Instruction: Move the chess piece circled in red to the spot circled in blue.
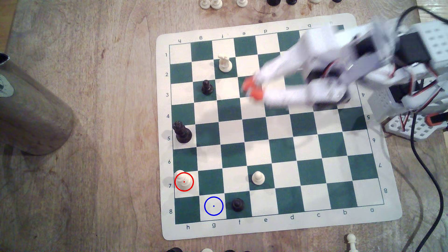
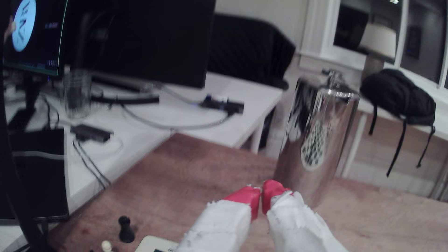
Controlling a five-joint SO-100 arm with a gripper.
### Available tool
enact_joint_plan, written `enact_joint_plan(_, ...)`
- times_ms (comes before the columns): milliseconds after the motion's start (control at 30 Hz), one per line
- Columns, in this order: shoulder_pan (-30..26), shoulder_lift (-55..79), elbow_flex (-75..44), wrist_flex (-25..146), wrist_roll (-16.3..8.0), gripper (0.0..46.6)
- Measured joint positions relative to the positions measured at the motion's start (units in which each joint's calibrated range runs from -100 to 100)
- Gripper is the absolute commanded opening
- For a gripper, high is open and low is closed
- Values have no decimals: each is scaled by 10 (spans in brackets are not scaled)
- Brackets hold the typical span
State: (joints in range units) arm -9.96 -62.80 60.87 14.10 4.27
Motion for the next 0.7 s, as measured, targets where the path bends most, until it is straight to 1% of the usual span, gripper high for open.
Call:
enact_joint_plan(33,0,18,-11,7,-2,2)
enact_joint_plan(67,-10,51,-23,15,-3,2)
enact_joint_plan(133,-21,73,-26,22,-9,2)
enact_joint_plan(233,-15,107,-39,60,-15,2)
enact_joint_plan(300,-18,132,-69,90,-18,10)
enact_joint_plan(333,-23,152,-90,109,-18,28)
enact_joint_plan(367,-29,187,-125,130,-26,39)
enact_joint_plan(433,-31,210,-147,145,-33,60)
enact_joint_plan(467,-29,228,-166,155,-41,73)
enact_joint_plan(500,-32,269,-202,174,-60,81)
enact_joint_plan(533,-35,289,-216,181,-65,87)
enact_joint_plan(633,-40,345,-258,186,-83,128)
enact_joint_plan(667,-41,373,-266,174,-92,133)
enact_joint_plan(700,-41,381,-266,167,-95,134)
